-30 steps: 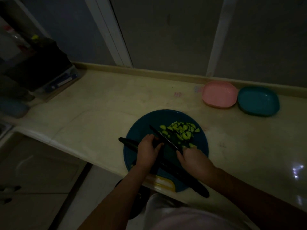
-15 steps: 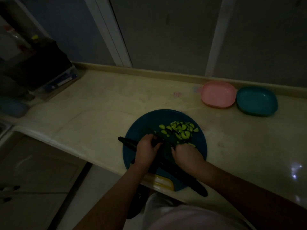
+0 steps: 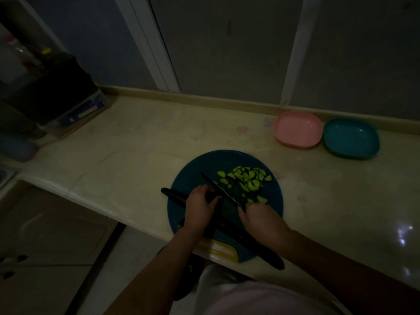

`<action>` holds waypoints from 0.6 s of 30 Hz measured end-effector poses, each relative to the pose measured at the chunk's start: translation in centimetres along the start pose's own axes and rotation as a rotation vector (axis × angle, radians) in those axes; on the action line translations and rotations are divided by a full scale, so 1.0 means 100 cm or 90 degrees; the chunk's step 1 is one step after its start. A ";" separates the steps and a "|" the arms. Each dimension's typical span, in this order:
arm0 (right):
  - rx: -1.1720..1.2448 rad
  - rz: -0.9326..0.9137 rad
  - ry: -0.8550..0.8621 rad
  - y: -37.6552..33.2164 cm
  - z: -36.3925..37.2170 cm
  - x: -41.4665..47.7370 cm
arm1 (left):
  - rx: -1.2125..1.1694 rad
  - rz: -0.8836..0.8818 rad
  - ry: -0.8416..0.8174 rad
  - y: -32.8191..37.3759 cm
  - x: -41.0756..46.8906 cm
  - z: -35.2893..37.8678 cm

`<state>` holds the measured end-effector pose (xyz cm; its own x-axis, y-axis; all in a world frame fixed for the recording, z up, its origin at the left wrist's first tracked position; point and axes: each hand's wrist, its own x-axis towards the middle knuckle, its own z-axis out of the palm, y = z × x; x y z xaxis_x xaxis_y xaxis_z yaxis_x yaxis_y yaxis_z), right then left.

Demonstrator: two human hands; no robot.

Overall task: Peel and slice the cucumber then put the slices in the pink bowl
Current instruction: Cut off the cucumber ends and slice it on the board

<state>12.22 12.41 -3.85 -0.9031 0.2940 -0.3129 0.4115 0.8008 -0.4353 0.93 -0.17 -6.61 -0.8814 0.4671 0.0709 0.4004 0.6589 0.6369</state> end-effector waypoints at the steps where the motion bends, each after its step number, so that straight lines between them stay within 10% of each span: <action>1: -0.005 0.001 -0.001 -0.001 0.000 0.000 | -0.003 -0.003 -0.001 -0.001 0.000 0.001; 14: -0.140 -0.063 0.088 -0.016 -0.003 0.010 | 0.004 -0.017 -0.008 -0.001 0.001 0.001; 18: -0.111 -0.036 -0.049 -0.015 0.004 0.014 | 0.009 -0.012 -0.019 -0.003 0.003 0.001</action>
<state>10.36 11.37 -4.00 -0.9091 0.2108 -0.3594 0.3276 0.8947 -0.3037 0.63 -0.14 -6.86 -0.8813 0.4711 0.0359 0.3869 0.6760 0.6272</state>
